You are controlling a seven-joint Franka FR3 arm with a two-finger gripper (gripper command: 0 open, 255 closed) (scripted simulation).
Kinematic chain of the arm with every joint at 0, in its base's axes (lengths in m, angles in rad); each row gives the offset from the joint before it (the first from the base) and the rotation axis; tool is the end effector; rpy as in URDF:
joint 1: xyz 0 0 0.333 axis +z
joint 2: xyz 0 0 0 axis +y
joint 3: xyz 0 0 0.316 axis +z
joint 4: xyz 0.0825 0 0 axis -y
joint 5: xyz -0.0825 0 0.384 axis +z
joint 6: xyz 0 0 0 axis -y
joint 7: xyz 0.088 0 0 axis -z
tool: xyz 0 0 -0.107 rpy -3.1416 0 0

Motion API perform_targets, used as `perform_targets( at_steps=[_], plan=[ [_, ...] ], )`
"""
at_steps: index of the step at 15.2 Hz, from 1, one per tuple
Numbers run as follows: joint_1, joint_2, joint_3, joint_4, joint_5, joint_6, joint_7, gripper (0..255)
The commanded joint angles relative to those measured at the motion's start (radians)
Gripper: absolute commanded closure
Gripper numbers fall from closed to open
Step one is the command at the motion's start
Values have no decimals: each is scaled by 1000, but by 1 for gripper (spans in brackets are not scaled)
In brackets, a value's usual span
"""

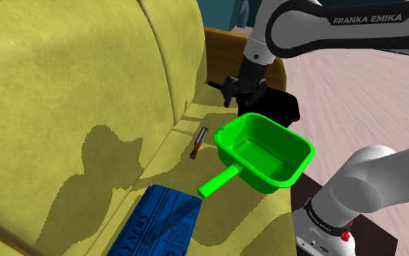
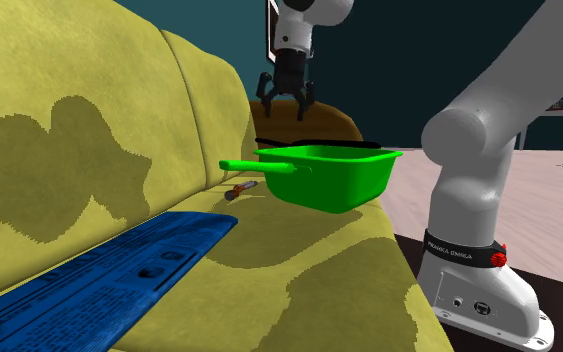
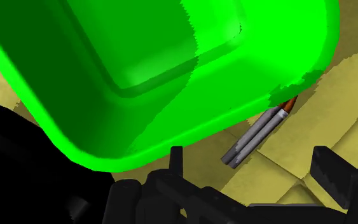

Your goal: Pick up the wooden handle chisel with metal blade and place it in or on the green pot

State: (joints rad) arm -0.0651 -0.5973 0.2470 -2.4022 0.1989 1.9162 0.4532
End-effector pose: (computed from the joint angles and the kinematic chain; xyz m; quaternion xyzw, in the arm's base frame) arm 0.3761 0.0947 0.5274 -0.9819 0.1808 -0.0403 0.0397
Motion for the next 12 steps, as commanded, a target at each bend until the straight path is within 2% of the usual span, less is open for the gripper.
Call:
perform_targets(
  at_steps=[1, 7, 12],
  plan=[
    [-11, 62, 44, 8, 15, 40, 90, 0],
    [-45, 262, 163, 41, 30, 162, 346, 0],
    [-52, 465, 223, 102, -7, 261, 573, 0]
  ],
)
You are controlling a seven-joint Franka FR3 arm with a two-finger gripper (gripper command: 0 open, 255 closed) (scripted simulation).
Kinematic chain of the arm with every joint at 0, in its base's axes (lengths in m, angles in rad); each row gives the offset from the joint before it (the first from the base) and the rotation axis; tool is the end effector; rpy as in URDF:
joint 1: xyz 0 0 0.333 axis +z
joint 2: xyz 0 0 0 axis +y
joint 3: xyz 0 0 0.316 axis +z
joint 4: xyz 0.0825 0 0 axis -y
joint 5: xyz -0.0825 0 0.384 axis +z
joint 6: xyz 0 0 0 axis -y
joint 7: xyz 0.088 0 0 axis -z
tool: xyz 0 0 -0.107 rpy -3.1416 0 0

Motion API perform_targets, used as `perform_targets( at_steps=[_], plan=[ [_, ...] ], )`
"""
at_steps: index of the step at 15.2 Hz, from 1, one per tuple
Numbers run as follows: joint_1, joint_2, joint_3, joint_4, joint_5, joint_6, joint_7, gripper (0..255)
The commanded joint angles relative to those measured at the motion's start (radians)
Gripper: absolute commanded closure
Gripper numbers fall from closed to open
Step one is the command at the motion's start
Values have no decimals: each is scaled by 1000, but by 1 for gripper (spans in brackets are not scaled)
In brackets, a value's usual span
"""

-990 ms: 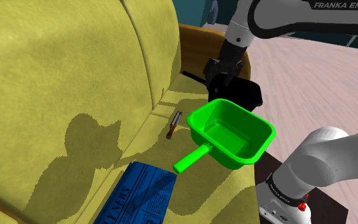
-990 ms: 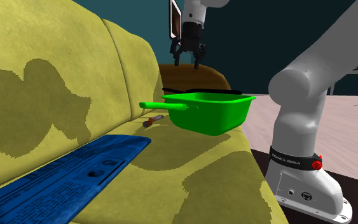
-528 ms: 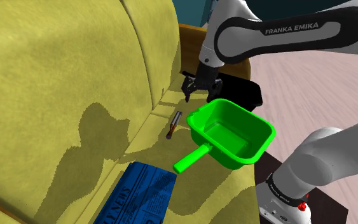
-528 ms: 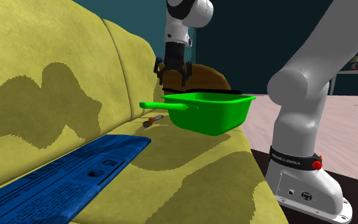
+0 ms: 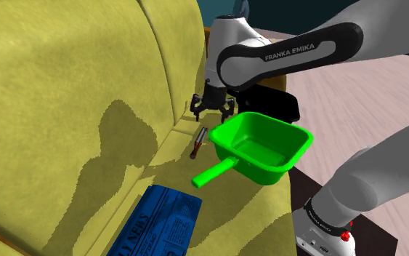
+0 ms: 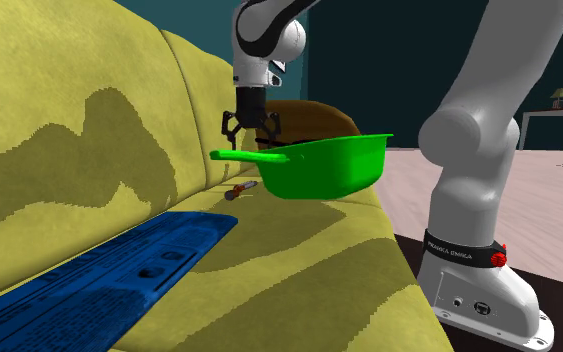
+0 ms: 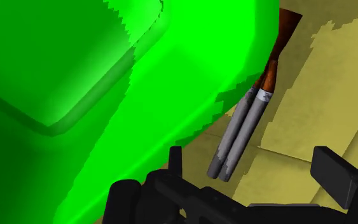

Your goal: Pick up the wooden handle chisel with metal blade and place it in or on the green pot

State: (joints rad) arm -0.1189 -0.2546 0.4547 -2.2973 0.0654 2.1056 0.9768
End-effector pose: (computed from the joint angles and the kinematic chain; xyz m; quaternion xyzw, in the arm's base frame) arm 0.4477 0.1662 0.4445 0.9416 -0.3351 0.0321 0.0095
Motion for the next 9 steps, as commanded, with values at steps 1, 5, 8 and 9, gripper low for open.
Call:
perform_targets(
  at_steps=[1, 5, 8, 9],
  plan=[
    [8, 154, 15, 8, 116, 85, 84, 0],
    [31, 187, 2, -18, 104, 142, 94, 0],
    [32, 213, 7, -35, 95, 185, 102, 0],
    [32, 218, 8, -38, 93, 193, 104, 0]
  ],
)
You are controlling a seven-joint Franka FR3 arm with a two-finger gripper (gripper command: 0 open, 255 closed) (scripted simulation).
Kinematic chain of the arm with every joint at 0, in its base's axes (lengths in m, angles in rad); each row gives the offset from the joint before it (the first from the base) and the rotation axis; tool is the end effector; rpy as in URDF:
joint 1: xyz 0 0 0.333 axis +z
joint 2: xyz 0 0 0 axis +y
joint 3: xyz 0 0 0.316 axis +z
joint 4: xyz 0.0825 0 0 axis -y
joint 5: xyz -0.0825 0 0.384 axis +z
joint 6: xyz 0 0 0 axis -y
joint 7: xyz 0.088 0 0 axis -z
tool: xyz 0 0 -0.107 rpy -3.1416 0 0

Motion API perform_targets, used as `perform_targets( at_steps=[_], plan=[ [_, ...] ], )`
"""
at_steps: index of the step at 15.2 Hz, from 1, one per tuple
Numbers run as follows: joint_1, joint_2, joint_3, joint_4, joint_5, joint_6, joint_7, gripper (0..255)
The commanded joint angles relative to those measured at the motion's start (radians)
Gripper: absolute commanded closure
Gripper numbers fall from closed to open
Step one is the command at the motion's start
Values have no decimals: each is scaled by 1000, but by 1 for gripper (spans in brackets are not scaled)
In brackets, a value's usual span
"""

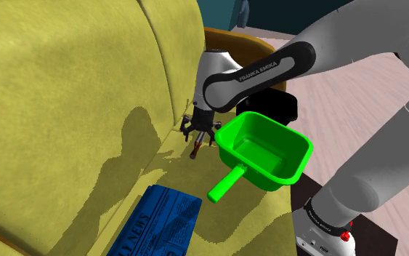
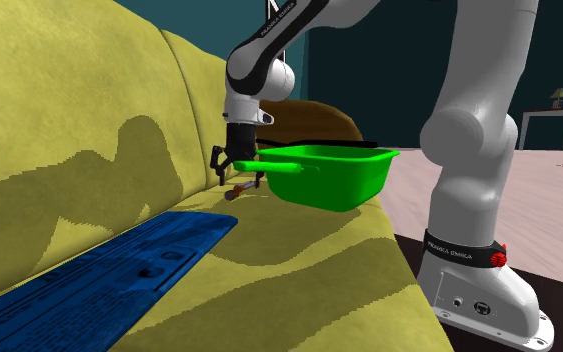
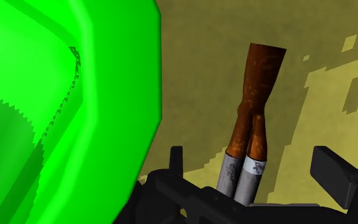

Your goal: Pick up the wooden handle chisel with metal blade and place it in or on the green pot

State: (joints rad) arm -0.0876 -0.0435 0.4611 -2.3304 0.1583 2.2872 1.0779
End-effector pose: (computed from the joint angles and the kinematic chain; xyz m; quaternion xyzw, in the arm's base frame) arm 0.4649 0.1863 0.3533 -0.9181 0.3931 0.0343 0.0362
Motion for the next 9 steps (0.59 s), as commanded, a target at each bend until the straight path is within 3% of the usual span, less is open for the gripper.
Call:
perform_targets(
  at_steps=[1, 7, 8, 9],
  plan=[
    [1, 7, 1, -5, 1, 12, 2, 0],
    [1, 7, 1, -5, 1, 12, 2, 0],
    [1, 7, 1, -5, 1, 11, 2, 255],
    [1, 7, 1, -5, 1, 12, 2, 255]
  ],
)
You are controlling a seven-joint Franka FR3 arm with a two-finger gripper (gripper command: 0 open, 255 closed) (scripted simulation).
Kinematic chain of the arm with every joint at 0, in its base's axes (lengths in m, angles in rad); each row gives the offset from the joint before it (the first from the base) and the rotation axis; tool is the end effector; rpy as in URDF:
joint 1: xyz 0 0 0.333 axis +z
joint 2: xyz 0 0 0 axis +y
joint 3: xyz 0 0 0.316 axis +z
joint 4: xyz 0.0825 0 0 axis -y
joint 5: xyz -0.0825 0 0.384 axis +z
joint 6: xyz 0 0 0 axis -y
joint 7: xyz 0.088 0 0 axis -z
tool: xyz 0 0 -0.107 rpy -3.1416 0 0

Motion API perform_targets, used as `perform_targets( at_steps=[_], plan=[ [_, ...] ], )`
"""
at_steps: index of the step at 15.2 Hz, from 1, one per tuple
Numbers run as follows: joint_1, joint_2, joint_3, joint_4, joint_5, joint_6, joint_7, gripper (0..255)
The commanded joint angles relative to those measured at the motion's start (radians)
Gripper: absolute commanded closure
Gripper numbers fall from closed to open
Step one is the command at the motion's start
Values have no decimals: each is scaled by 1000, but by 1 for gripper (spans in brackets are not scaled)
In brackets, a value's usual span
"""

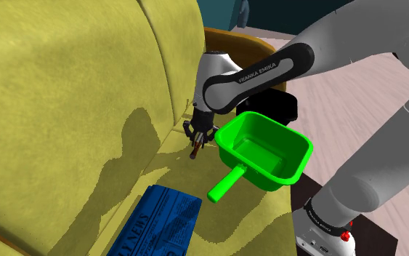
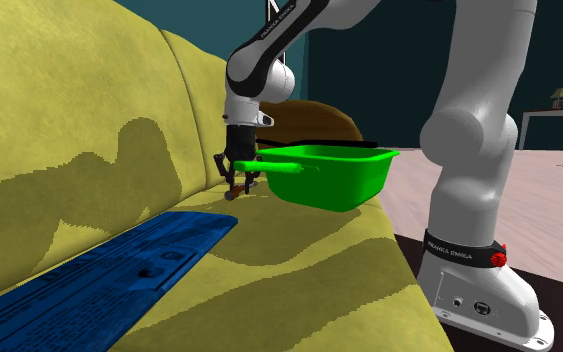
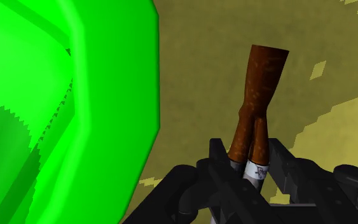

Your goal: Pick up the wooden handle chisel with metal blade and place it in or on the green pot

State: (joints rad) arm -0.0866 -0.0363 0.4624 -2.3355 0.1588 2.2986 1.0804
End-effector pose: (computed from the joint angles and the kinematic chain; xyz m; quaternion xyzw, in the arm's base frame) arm 0.4644 0.1870 0.3489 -0.9177 0.3939 0.0353 0.0369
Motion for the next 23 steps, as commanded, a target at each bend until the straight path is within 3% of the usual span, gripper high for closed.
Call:
perform_targets(
  at_steps=[1, 8, 23],
  plan=[
    [0, 0, 0, 0, 0, 0, 0, 255],
    [0, 0, 0, 0, 0, 0, 0, 255],
    [-3, -113, -17, 104, 33, -210, -13, 255]
  ],
)
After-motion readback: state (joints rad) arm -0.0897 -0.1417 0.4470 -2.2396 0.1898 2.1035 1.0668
